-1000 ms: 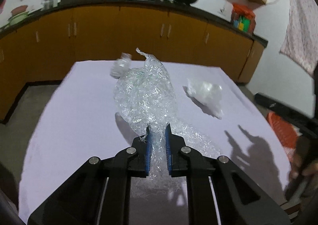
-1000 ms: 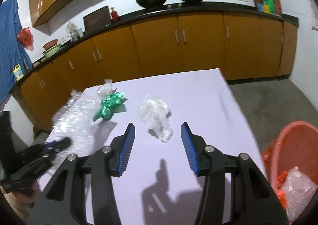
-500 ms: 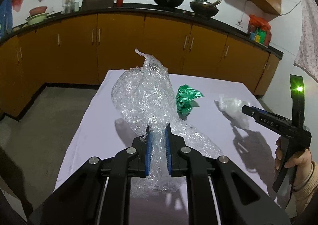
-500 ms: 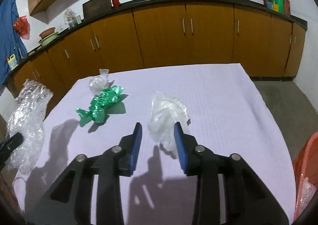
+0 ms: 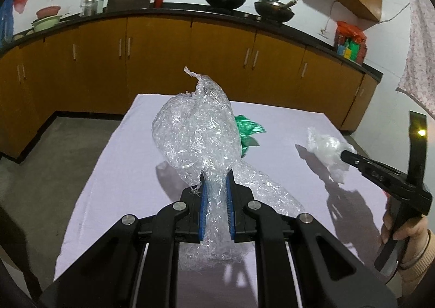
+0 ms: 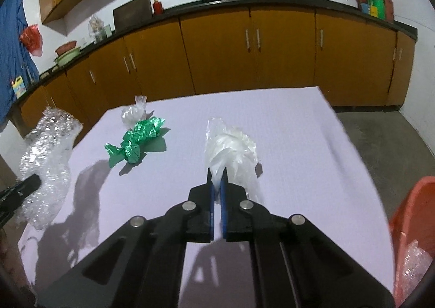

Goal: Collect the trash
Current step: 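Carry both items over the basket and open both tools to drop them, then swing both open tools back toward the green bag on the table, then grasp the green bag with the right tool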

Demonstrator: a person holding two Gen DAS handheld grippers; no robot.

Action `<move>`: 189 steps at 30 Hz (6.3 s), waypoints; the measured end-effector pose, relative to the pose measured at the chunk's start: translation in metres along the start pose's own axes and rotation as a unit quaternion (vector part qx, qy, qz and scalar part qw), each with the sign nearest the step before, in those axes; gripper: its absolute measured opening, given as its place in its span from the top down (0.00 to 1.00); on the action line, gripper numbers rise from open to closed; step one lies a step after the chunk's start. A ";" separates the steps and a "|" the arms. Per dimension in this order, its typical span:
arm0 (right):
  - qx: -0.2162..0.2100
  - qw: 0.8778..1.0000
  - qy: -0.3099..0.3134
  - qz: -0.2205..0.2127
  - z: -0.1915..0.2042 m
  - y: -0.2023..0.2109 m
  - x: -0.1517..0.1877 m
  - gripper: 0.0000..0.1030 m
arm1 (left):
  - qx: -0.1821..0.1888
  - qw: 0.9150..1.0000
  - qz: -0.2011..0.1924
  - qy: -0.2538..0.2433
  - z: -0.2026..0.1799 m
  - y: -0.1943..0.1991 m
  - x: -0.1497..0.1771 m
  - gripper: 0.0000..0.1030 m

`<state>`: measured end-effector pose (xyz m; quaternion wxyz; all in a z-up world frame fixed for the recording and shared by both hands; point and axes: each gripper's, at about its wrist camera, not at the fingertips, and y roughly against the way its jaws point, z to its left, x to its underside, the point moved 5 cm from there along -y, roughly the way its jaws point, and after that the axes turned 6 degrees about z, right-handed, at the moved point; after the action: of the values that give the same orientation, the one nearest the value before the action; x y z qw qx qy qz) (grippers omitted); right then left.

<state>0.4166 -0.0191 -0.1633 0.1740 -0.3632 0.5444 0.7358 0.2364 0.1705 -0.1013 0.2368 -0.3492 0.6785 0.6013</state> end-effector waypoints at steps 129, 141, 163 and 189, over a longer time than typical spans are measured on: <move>0.199 0.949 -0.217 -0.115 -0.264 0.229 0.095 0.67 | 0.232 0.943 0.102 -0.217 -0.347 -0.052 0.055 0.56; 0.095 0.982 -0.133 -0.098 -0.167 0.182 0.044 0.64 | 0.085 0.989 0.043 -0.113 -0.177 -0.045 -0.002 0.54; -0.107 0.994 0.005 0.019 0.103 0.012 -0.012 0.64 | -0.149 0.988 -0.014 0.034 0.097 -0.034 -0.044 0.39; -0.094 0.993 0.029 0.066 0.114 -0.071 -0.006 0.93 | -0.140 0.989 -0.009 0.038 0.105 -0.093 -0.078 0.27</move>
<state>0.4276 0.1120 -0.1905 0.0743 -0.3622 0.5005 0.7828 0.3465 0.2853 -0.1210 0.1649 -0.4076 0.5933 0.6743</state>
